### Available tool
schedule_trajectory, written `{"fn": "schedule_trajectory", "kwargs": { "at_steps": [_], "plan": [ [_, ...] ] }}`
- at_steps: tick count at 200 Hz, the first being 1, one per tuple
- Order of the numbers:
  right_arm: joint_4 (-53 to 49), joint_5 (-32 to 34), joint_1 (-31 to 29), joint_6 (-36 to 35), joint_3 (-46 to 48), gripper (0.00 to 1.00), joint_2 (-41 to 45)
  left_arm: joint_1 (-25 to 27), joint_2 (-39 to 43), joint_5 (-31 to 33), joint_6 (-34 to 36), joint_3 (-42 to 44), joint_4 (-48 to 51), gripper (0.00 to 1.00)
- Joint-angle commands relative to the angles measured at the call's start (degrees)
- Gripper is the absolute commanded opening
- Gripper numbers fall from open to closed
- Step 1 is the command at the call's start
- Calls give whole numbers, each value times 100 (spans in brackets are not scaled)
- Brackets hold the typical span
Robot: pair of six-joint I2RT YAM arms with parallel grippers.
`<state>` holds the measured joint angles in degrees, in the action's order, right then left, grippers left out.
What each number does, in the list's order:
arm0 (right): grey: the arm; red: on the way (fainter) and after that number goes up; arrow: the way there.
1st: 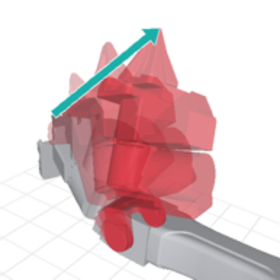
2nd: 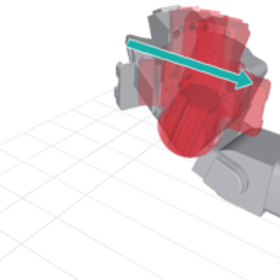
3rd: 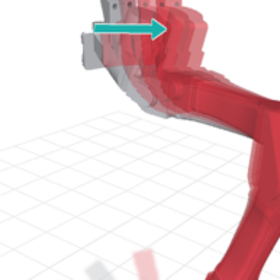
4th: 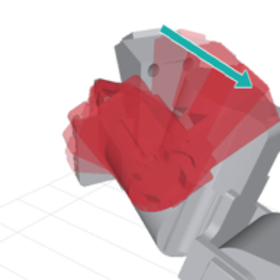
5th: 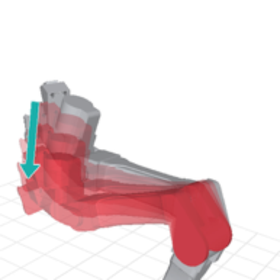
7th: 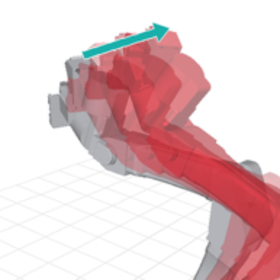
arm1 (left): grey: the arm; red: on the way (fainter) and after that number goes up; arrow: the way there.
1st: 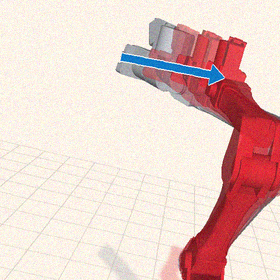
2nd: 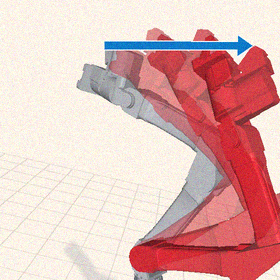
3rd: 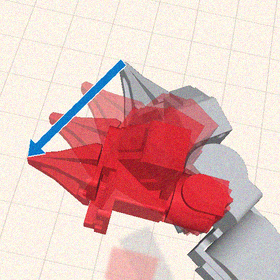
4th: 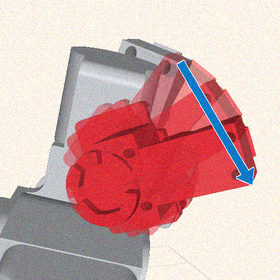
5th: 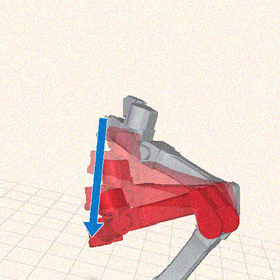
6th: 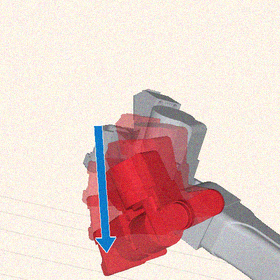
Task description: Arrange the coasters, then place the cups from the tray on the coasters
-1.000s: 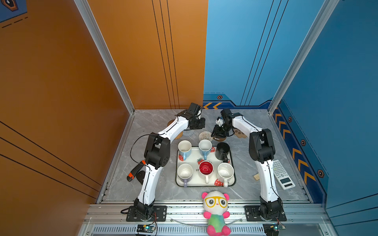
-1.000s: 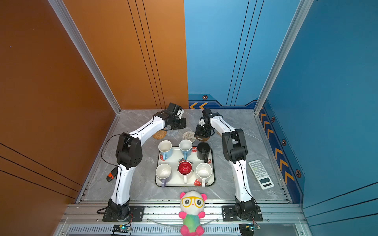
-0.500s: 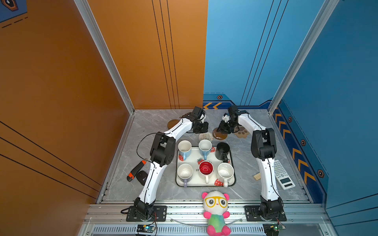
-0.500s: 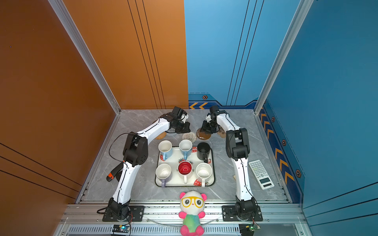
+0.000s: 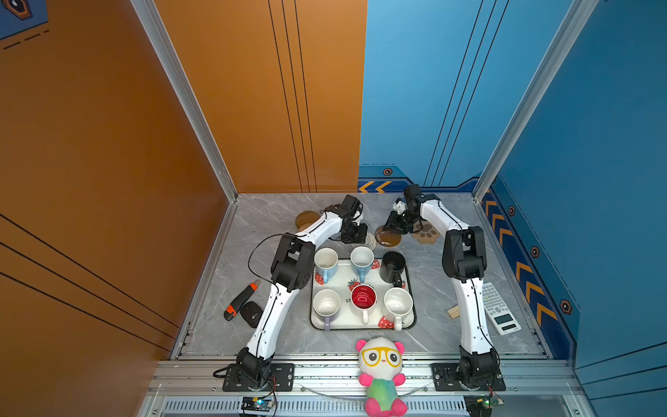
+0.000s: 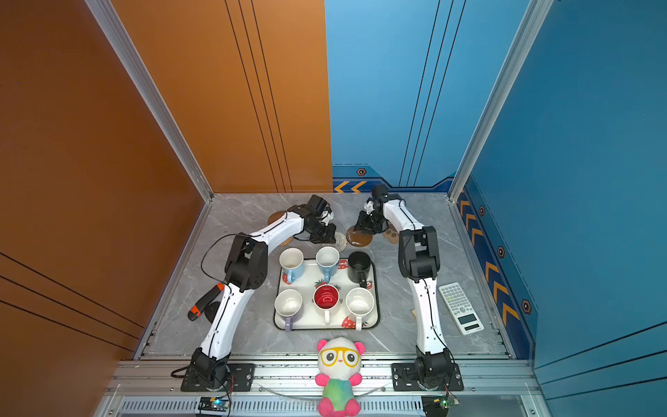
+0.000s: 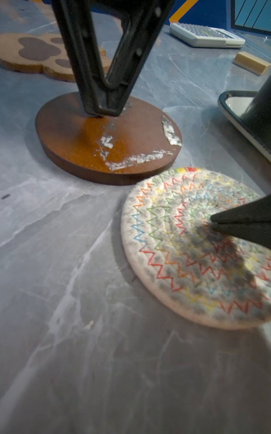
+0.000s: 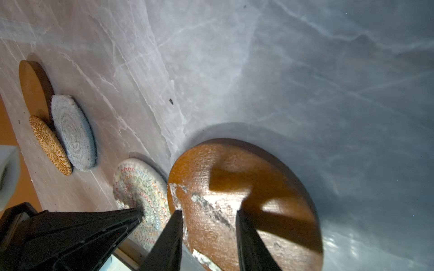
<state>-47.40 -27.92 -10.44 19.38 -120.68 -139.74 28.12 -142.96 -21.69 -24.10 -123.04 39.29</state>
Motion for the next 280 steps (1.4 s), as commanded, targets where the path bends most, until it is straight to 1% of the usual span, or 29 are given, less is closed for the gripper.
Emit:
{"fn": "schedule_trajectory", "kwargs": {
  "at_steps": [1,30,51,97,136,185,207,221,226,230,254,280],
  "plan": [
    [-70,-25,55,-26,-148,36,-47,-57,-356,292,-137,-215,217,0],
    [-70,-82,84,-73,-157,36,118,-101,-648,451,-296,-659,219,0],
    [-68,-108,116,-101,-127,36,302,-114,-923,503,-460,-1130,218,0],
    [-72,-116,183,-170,-2,37,744,-87,-1419,431,-775,-2106,211,0],
    [-69,-22,311,-221,367,37,1211,26,-1515,288,-903,-2220,105,0],
    [53,278,380,-329,1210,36,1816,135,-1438,175,-984,-2217,-50,0],
    [212,271,399,-262,1577,27,2000,157,-1326,173,-983,-2221,-129,0],
    [308,252,402,-218,1736,18,2060,153,-1280,183,-978,-2218,-191,0],
    [374,248,411,-194,1964,15,2059,165,-1271,174,-990,-2228,-214,0],
    [413,241,415,-169,2043,12,2237,159,-1266,167,-1000,-2229,-219,0],
    [568,226,420,-101,2421,0,2380,174,-1185,137,-1041,-2253,-273,0],
    [737,228,435,-16,2746,0,2424,205,-973,146,-984,-2268,-290,0]
  ]
}}
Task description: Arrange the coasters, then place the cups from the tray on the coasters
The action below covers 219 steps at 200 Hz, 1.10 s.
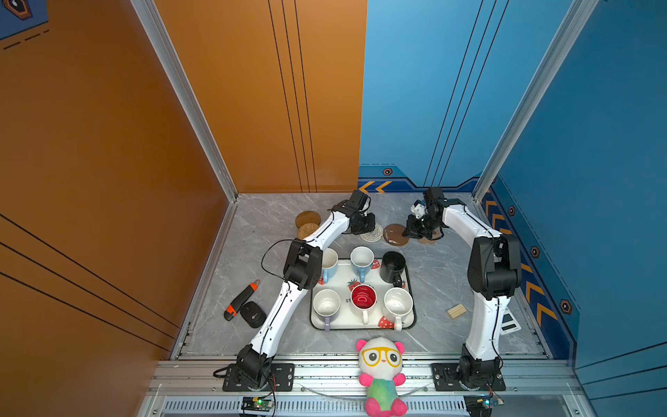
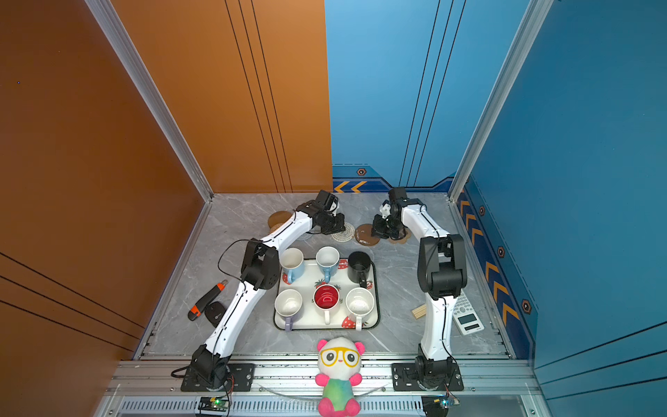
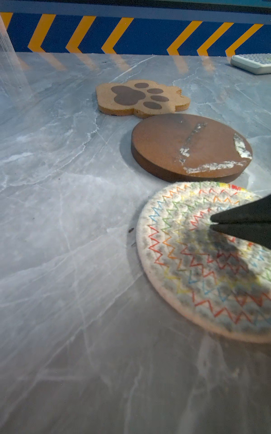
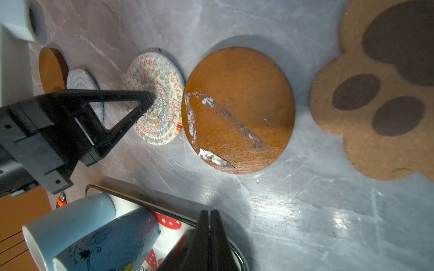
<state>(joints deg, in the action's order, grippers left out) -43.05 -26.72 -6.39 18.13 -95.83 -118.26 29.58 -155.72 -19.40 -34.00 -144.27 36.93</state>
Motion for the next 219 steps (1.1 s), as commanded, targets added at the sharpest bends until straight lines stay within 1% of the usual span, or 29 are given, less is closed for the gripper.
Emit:
{"fn": "schedule_trajectory", "kwargs": {
  "at_steps": [1,19,38,66,99,124,128,169,219],
  "plan": [
    [313,107,32,115,277,0,276,53,313,-87,11,-146,-54,0],
    [503,106,25,220,494,0,251,59,554,-70,98,-82,-54,0],
    [689,106,32,337,655,0,176,17,894,-42,215,181,-45,0],
    [936,70,28,459,819,0,69,-115,1369,39,469,692,160,0],
    [982,106,40,455,925,0,-14,-245,1764,355,860,1294,482,0],
    [1061,89,40,463,1048,0,-14,-380,1975,533,929,1857,535,0],
    [1069,88,40,463,1064,0,-174,-403,2010,558,930,1940,535,0],
    [1191,53,50,498,1171,0,-302,-563,2208,788,1001,2428,535,0],
    [1428,-77,84,643,1168,0,-535,-594,2100,775,959,2509,531,0]
  ]
}}
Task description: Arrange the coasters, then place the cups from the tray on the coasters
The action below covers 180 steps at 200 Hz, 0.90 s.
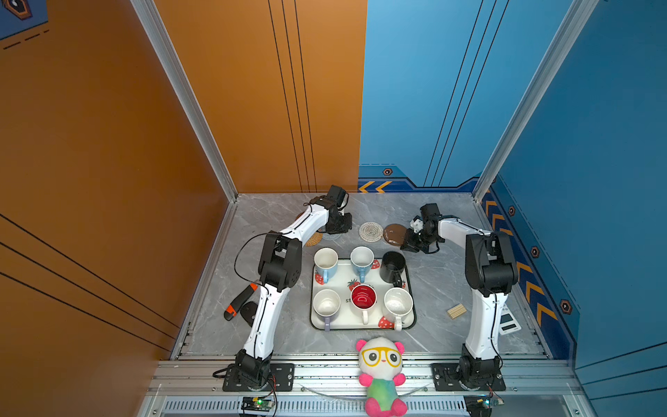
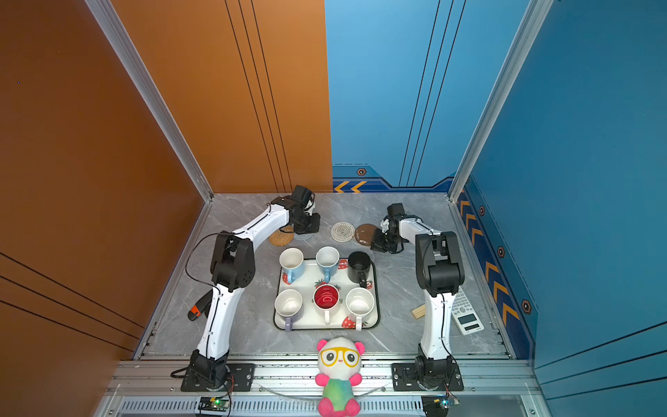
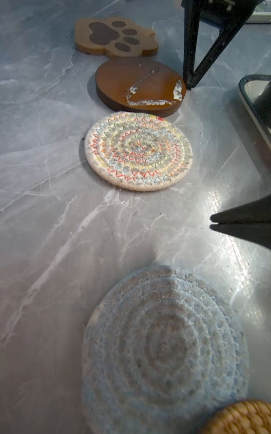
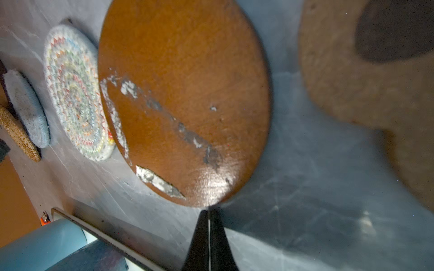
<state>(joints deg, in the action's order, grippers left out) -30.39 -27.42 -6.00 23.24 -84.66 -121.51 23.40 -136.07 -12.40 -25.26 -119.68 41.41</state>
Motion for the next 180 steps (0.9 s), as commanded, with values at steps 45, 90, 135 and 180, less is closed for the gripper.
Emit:
{"fn": "schedule_trajectory", "kwargs": {
  "at_steps": [45,90,135,180],
  "plan": [
    [227,-53,106,195,-64,0,-377,33,-3,34,47,8,80,0],
    [229,-88,171,241,-281,0,-514,55,-162,-46,-5,-130,87,0],
    [227,-191,181,235,-185,0,-145,129,-510,-103,-41,-492,87,0],
    [218,-177,222,198,32,0,852,165,-991,-213,-161,-1016,87,0]
  ]
}}
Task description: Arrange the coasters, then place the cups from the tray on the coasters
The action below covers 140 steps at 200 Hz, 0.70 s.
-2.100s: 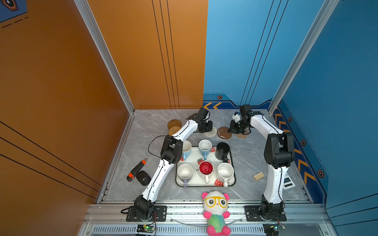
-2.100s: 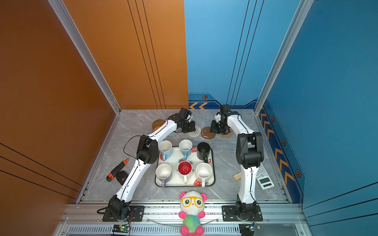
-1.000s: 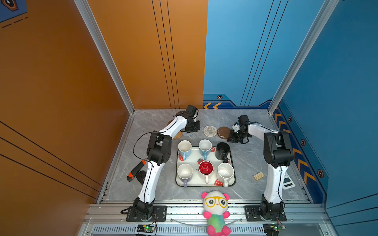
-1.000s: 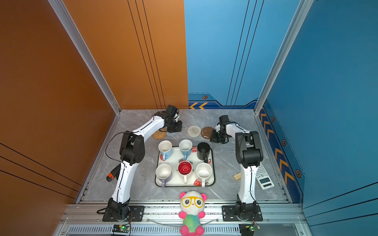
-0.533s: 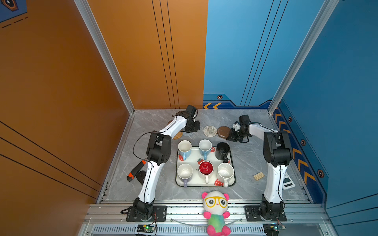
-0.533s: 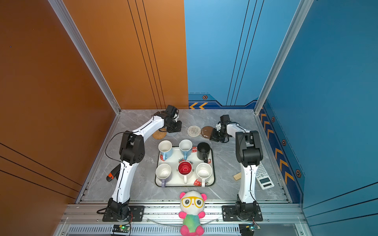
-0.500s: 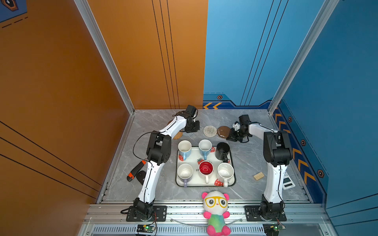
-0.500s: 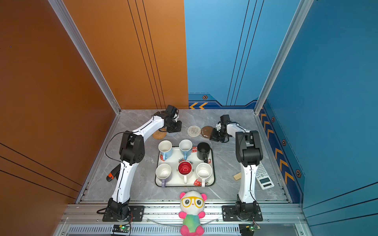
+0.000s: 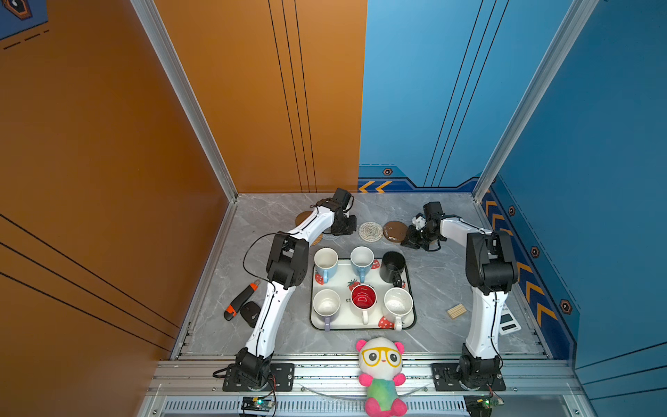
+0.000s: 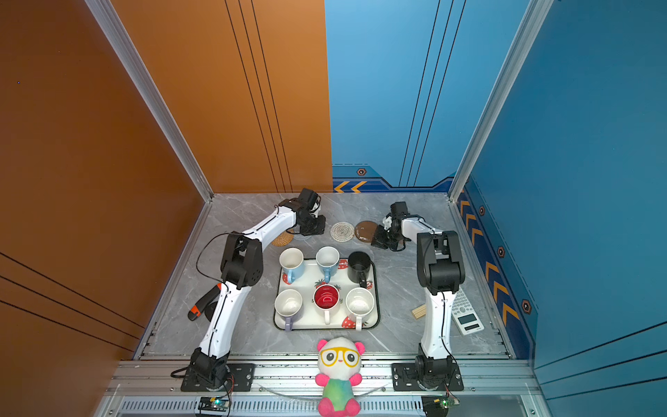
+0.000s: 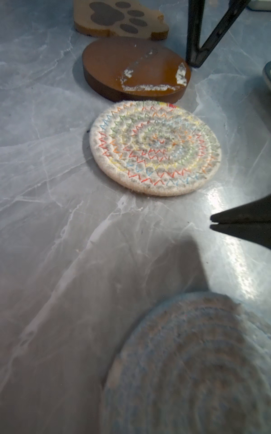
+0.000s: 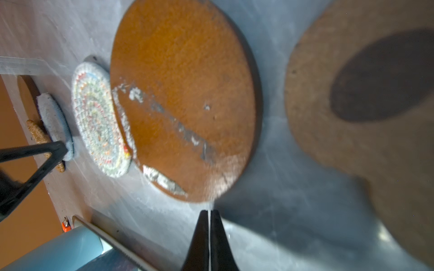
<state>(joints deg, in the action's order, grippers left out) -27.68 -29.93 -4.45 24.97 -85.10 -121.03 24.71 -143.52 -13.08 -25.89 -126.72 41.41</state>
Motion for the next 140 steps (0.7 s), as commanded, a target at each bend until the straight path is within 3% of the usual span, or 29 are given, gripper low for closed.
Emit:
{"fn": "schedule_trajectory", "kwargs": {
  "at_steps": [1,65,140],
  "plan": [
    [-53,74,67,25,76,0,804,34,-251,-148,-99,-320,87,0],
    [-62,122,186,17,344,0,1801,138,-676,-249,-235,-830,87,0],
    [-81,137,260,25,525,0,2248,201,-604,-251,-311,-997,87,0]
  ]
}}
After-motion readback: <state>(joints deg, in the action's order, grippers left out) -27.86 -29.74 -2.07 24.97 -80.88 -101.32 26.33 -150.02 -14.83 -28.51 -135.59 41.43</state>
